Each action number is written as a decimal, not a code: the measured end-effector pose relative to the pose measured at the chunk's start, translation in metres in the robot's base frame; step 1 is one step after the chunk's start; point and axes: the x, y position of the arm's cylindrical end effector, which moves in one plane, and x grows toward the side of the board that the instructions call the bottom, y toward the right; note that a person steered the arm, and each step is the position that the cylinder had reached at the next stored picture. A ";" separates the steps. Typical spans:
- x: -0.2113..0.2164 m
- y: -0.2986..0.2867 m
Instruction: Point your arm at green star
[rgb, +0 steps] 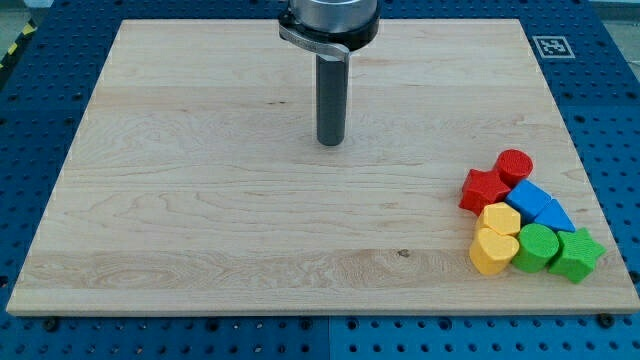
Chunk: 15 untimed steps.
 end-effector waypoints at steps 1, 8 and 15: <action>0.000 0.003; 0.196 0.127; 0.188 0.212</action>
